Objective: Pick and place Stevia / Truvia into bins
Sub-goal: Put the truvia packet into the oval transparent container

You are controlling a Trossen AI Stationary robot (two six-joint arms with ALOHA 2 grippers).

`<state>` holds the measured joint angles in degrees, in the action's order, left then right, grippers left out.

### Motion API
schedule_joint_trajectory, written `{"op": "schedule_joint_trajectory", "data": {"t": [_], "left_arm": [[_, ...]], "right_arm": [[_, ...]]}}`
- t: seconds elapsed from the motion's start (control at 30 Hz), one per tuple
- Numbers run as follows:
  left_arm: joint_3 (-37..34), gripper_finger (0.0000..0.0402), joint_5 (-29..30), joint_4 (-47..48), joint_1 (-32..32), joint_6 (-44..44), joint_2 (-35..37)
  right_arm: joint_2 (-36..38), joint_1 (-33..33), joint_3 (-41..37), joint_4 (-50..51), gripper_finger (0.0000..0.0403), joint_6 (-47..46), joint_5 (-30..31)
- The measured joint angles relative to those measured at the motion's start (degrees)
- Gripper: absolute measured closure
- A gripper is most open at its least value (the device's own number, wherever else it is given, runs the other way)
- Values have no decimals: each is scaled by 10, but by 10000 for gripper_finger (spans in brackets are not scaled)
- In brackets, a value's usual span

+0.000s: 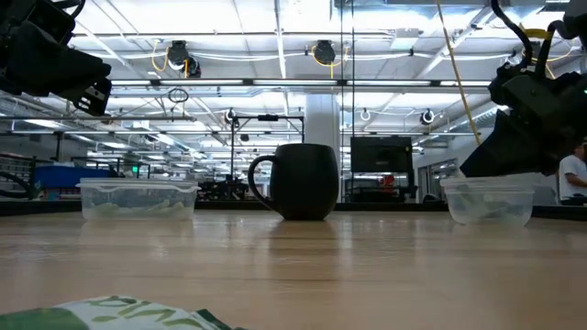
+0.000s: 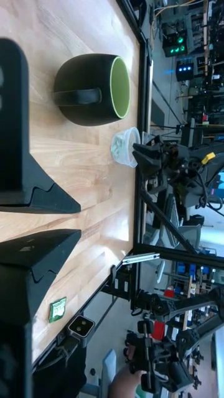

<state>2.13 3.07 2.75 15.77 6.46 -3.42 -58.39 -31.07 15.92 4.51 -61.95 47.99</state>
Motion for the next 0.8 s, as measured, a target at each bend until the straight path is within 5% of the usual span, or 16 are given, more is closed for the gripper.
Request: {"op": "schedule_joint_trajectory", "data": {"t": [0.13,0.23,0.47,0.8], "left_arm": [[0,344,0,0,0,0,0],[0,344,0,0,0,0,0],[0,344,0,0,0,0,0],[0,344,0,0,0,0,0]], "right_arm": [[18,0,0,-39,277,56,0],[23,-4,0,-164,276,172,-12],[-32,-7,0,-480,288,400,-191],[-164,5,48,-539,302,402,-266]]}}
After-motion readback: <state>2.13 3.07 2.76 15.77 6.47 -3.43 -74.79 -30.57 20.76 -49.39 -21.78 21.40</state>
